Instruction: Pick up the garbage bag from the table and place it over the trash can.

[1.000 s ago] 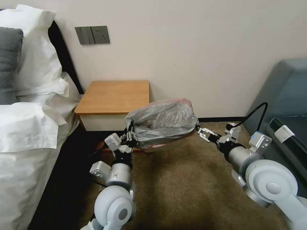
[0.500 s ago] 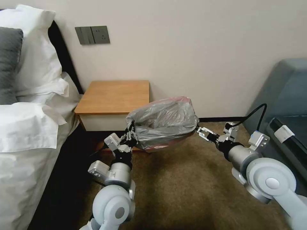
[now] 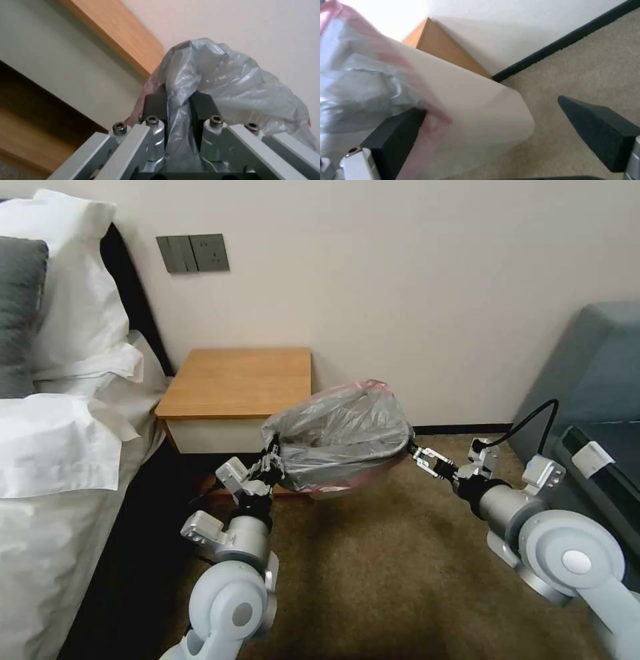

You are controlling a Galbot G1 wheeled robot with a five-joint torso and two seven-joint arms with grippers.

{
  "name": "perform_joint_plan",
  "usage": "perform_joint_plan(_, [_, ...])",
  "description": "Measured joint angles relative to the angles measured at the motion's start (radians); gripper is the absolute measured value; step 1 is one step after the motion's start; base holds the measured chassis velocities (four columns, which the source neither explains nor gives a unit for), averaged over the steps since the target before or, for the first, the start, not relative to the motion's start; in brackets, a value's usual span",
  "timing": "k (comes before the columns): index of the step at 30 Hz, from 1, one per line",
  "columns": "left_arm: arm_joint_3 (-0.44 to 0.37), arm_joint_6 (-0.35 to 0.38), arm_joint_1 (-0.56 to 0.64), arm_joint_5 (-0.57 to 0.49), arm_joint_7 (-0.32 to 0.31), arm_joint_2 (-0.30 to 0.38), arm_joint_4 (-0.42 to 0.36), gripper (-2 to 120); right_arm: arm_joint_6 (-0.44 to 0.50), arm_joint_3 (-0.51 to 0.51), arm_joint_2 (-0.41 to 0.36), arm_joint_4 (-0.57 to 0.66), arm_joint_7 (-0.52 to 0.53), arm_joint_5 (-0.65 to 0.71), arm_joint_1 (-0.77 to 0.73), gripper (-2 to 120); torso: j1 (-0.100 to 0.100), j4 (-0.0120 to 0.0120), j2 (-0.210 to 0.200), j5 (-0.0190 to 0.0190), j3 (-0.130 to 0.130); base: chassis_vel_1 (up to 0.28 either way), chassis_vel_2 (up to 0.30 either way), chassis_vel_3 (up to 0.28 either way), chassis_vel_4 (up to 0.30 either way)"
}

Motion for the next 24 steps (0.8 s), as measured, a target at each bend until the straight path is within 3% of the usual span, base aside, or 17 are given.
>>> perform_joint_plan(5, [-0.007,-0.014,0.000,0.065,0.004,0.001,0.042,11,0.011,0.033,-0.009,0.071,-0.003,0.008,-0.030,100,0.000,0.0000,0.000,-0.0001,0.000,0.000,0.000,0.000,0.000])
perform_joint_plan(12, [-0.013,-0.015,-0.004,0.073,0.004,0.000,0.057,11,0.017,0.061,-0.021,0.140,-0.004,0.008,-0.067,100,0.000,0.0000,0.000,0.0000,0.000,0.000,0.000,0.000,0.000])
perform_joint_plan(16, [-0.016,-0.016,-0.005,0.063,0.022,0.000,0.060,11,0.029,0.096,-0.040,0.165,-0.070,-0.004,-0.072,100,0.000,-0.0001,0.000,0.0000,0.000,0.000,0.000,0.000,0.000])
perform_joint_plan(17, [-0.017,-0.017,-0.004,0.060,0.031,0.000,0.060,11,0.031,0.102,-0.047,0.163,-0.099,-0.015,-0.069,100,0.000,-0.0001,0.000,0.0000,0.000,0.000,0.000,0.000,0.000])
perform_joint_plan(18, [-0.022,-0.028,-0.003,0.051,0.066,0.002,0.064,11,0.038,0.116,-0.074,0.140,-0.218,-0.066,-0.056,100,0.000,0.0000,0.000,-0.0001,0.000,0.000,0.000,0.000,0.000])
perform_joint_plan(19, [-0.022,-0.028,-0.003,0.051,0.066,0.002,0.064,11,0.038,0.116,-0.074,0.140,-0.218,-0.066,-0.056,100,0.000,0.0000,0.000,-0.0001,0.000,0.000,0.000,0.000,0.000])
perform_joint_plan(21, [-0.028,-0.052,-0.003,0.045,0.119,0.007,0.075,11,0.060,0.126,-0.131,0.070,-0.460,-0.178,-0.022,100,0.000,0.0000,0.000,0.0002,0.000,0.000,0.000,0.000,0.000])
perform_joint_plan(22, [-0.028,-0.052,-0.003,0.045,0.119,0.007,0.075,11,0.060,0.126,-0.131,0.070,-0.460,-0.178,-0.022,100,0.000,0.0000,0.000,0.0002,0.000,0.000,0.000,0.000,0.000])
perform_joint_plan(24, [-0.030,-0.088,-0.005,0.053,0.166,0.009,0.090,11,0.078,0.128,-0.200,0.010,-0.643,-0.278,0.023,100,0.000,0.0001,0.000,0.0001,0.000,0.000,0.000,0.000,0.000])
